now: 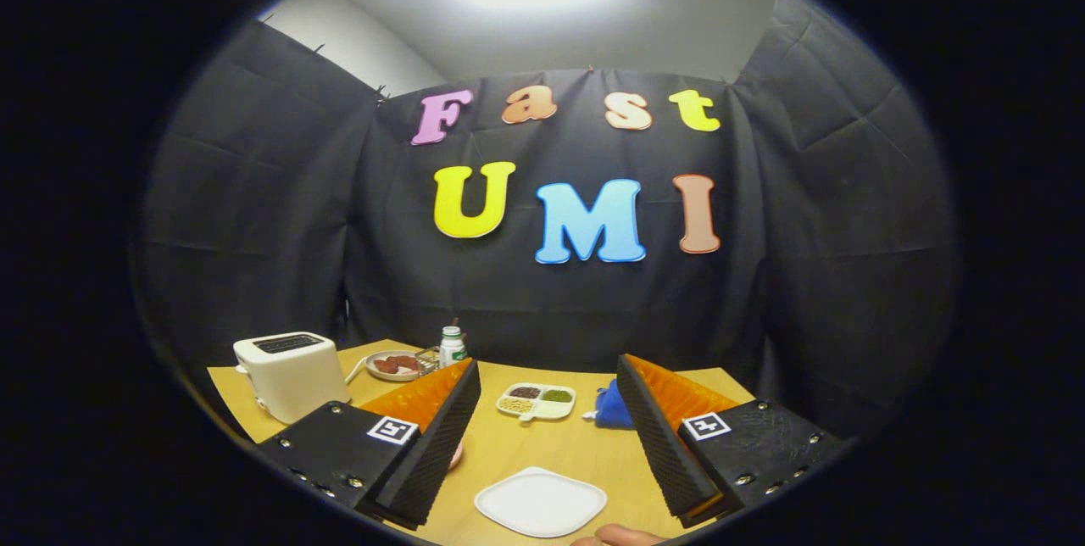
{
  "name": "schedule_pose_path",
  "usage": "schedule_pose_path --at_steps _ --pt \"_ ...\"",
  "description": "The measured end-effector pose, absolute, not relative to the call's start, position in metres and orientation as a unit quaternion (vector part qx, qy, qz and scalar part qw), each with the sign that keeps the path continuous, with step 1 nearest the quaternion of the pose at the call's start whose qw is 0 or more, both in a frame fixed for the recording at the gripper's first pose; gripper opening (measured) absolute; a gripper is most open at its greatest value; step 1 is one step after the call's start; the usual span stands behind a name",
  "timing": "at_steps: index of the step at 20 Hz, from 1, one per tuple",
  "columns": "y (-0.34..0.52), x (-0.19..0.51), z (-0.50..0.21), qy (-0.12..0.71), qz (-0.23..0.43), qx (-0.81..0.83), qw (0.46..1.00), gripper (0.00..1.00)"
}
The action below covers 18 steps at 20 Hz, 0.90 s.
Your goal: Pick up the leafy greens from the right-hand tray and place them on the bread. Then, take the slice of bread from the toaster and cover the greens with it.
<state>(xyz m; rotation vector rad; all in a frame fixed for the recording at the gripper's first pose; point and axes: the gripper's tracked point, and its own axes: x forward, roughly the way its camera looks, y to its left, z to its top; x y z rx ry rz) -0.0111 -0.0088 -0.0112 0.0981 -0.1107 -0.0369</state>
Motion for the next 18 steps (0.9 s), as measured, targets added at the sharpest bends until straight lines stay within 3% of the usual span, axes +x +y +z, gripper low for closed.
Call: schedule_pose_path --at_steps 18 --pt "-0.267 -0.098 -0.063 -0.072 -0.153 0.064 0.984 0.98"
